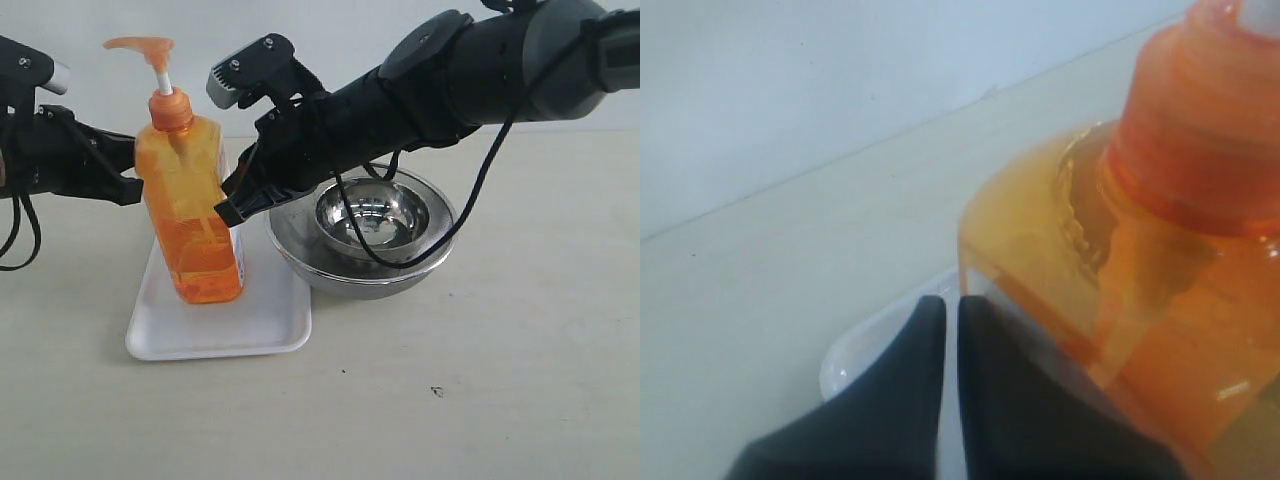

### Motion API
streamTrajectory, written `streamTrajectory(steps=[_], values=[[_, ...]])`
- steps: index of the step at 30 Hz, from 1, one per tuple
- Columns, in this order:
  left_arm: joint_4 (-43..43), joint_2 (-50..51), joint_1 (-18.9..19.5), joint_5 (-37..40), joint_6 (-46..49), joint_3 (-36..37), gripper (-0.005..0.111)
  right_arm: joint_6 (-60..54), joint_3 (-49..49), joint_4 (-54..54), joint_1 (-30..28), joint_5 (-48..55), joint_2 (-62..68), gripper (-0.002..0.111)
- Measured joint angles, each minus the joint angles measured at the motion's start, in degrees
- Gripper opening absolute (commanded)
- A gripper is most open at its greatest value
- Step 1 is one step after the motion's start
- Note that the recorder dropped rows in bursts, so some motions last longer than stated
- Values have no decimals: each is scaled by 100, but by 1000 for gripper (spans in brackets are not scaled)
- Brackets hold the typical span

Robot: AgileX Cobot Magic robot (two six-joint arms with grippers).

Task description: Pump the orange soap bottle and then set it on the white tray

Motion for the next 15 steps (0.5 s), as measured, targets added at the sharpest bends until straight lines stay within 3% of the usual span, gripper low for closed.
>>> streamTrajectory(steps=[15], values=[[0,0,0,128,0,-10,5,-24,0,10,0,-139,0,0]])
